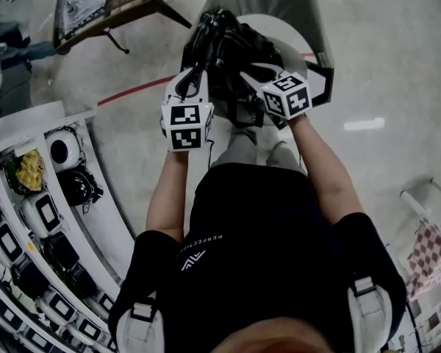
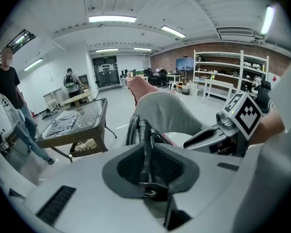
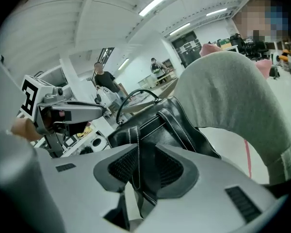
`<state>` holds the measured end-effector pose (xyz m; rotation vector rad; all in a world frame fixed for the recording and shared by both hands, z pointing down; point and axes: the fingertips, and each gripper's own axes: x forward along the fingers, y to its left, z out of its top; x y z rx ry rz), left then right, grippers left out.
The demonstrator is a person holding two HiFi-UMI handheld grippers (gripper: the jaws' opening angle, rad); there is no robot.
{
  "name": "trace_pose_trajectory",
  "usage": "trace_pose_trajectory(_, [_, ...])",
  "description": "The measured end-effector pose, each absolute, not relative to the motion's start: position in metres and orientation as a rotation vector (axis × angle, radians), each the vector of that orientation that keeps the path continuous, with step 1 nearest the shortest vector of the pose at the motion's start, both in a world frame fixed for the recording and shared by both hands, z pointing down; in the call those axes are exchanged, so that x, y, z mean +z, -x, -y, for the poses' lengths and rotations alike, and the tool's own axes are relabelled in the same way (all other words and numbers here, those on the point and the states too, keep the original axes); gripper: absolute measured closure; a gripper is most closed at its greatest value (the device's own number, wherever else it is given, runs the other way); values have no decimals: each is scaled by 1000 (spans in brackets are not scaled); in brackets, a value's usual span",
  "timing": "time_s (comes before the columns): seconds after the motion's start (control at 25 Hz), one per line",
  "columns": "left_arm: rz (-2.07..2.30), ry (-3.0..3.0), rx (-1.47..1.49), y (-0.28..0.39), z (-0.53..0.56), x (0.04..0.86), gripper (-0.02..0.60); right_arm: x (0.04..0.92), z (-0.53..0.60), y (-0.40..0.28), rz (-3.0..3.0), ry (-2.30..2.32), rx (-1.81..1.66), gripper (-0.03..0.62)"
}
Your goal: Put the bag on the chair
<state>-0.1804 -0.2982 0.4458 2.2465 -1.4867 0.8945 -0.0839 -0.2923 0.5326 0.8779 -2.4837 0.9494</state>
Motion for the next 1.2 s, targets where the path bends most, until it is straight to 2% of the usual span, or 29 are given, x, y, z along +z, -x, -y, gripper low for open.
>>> trace_pose_trajectory(0.36, [1434,-2236,872,150,260,447,555,496,266,79,2522,-888,833,528])
trace_pose_trajectory(0.72, [1399,-2249,837,111,234,441,557,454,234,66,2585,-881,718,539])
trace_pose_trajectory(1.2, [1356,-2227,814,89,201,449,557,442,204,50,2597,-854,648,546])
